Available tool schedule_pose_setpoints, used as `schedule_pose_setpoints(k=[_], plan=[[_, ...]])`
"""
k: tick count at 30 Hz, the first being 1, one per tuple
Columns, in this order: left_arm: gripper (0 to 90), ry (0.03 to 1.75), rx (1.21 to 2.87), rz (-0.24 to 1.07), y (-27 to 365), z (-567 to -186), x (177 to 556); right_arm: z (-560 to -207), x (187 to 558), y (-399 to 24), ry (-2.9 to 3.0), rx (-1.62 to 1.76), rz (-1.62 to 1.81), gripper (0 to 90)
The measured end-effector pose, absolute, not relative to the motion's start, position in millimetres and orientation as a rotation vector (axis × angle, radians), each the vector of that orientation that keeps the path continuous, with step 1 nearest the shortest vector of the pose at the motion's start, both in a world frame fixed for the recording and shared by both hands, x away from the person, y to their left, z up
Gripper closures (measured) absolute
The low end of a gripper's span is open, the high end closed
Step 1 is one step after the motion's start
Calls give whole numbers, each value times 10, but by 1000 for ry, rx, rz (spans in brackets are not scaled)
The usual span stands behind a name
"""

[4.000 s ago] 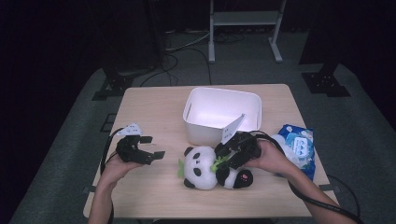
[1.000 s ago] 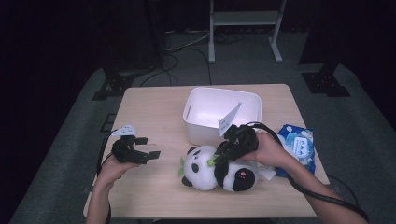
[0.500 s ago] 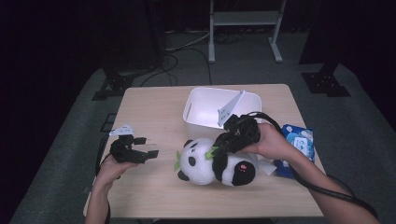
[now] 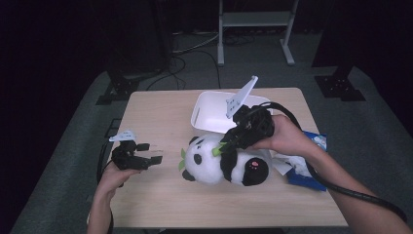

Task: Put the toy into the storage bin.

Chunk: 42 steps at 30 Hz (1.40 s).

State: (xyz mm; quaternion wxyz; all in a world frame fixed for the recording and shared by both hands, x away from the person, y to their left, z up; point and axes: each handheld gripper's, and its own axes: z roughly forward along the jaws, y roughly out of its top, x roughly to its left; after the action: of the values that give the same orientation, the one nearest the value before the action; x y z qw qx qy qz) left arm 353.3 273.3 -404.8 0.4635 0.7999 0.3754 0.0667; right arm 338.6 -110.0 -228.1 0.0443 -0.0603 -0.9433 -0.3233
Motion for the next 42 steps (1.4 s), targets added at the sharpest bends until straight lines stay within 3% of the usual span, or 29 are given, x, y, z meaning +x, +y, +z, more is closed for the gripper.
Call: schedule_pose_setpoints(k=[24, 42], plan=[[96, 965, 1931, 149, 2861, -4116, 3591, -1628, 3738, -1193, -2909, -213, -1052, 740], [97, 990, 1918, 143, 2948, -4153, 3616, -1627, 4409, -1289, -2934, -308, -1031, 740]])
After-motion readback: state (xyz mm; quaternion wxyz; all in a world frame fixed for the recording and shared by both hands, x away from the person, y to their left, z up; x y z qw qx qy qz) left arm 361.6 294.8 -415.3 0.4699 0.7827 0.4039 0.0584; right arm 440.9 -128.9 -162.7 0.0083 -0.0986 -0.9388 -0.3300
